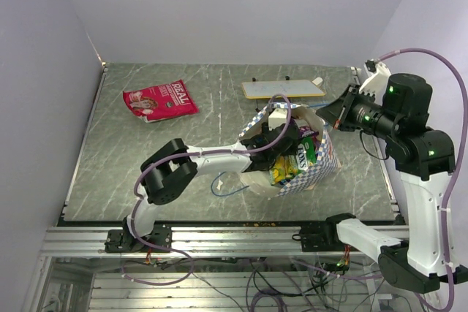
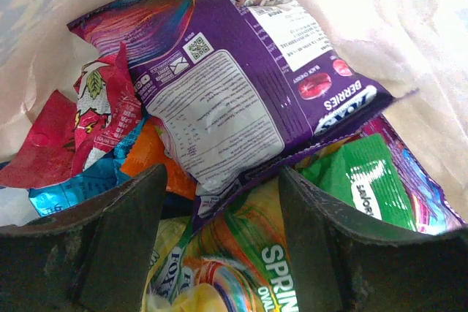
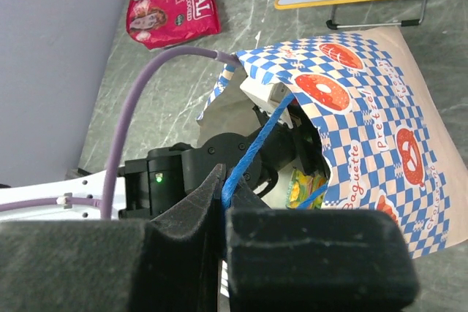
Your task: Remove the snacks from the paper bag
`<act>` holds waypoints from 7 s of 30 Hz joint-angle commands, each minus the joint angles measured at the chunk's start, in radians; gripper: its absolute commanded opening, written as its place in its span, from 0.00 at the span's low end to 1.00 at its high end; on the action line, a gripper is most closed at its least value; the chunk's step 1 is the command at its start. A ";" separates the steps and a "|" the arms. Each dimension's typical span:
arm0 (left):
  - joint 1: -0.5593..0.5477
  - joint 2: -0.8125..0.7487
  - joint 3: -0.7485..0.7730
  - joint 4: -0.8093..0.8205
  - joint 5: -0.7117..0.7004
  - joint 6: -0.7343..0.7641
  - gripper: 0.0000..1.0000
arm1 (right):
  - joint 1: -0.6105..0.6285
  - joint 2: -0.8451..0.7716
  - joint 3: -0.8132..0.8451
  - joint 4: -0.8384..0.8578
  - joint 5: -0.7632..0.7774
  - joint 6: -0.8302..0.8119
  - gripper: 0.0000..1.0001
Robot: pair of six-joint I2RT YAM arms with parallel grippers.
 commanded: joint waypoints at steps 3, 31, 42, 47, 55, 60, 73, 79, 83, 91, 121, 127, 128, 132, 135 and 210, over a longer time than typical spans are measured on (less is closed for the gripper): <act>-0.001 0.062 0.016 0.060 -0.005 -0.034 0.70 | 0.002 -0.021 0.064 0.007 -0.023 -0.034 0.00; 0.004 -0.353 0.102 -0.436 0.362 0.003 0.07 | 0.003 -0.114 -0.041 0.147 0.114 0.044 0.00; 0.005 -0.460 0.201 -0.579 0.440 0.039 0.07 | 0.002 -0.115 -0.106 0.190 0.136 0.075 0.00; 0.030 -0.527 0.290 -0.693 0.486 0.079 0.07 | 0.002 -0.101 -0.115 0.167 0.157 0.070 0.00; 0.105 -0.718 0.296 -0.750 0.689 0.100 0.07 | 0.002 -0.112 -0.165 0.198 0.187 0.109 0.00; 0.114 -0.788 0.363 -0.846 0.633 0.178 0.07 | 0.002 -0.115 -0.189 0.217 0.200 0.122 0.00; 0.118 -0.826 0.389 -0.911 -0.114 0.231 0.07 | 0.002 -0.074 -0.179 0.243 0.118 0.040 0.00; 0.155 -0.785 0.304 -0.888 -0.317 0.155 0.07 | 0.001 -0.074 -0.205 0.288 -0.007 0.019 0.00; 0.284 -0.760 0.244 -0.904 -0.290 0.092 0.07 | 0.003 -0.120 -0.283 0.353 -0.096 0.020 0.00; 0.461 -0.699 0.147 -0.818 -0.231 0.175 0.07 | 0.004 -0.094 -0.238 0.280 -0.135 -0.089 0.00; 0.906 -0.036 0.039 -0.292 0.059 0.455 0.07 | 0.004 0.057 -0.123 0.233 0.123 -0.095 0.00; 0.910 -0.060 -0.104 -0.263 0.181 0.342 0.07 | 0.004 0.081 -0.111 0.227 0.092 -0.118 0.00; 0.914 -0.066 -0.109 -0.275 0.198 0.326 0.07 | 0.004 0.084 -0.107 0.224 0.085 -0.124 0.00; 0.931 -0.099 -0.082 -0.352 0.293 0.292 0.15 | 0.003 0.086 -0.110 0.226 0.067 -0.140 0.00; 0.935 -0.149 -0.046 -0.415 0.357 0.289 0.32 | 0.004 0.085 -0.118 0.236 0.050 -0.148 0.00; -0.150 -0.357 -0.407 -0.223 0.303 0.249 0.99 | 0.035 0.101 -0.048 0.186 0.182 -0.135 0.00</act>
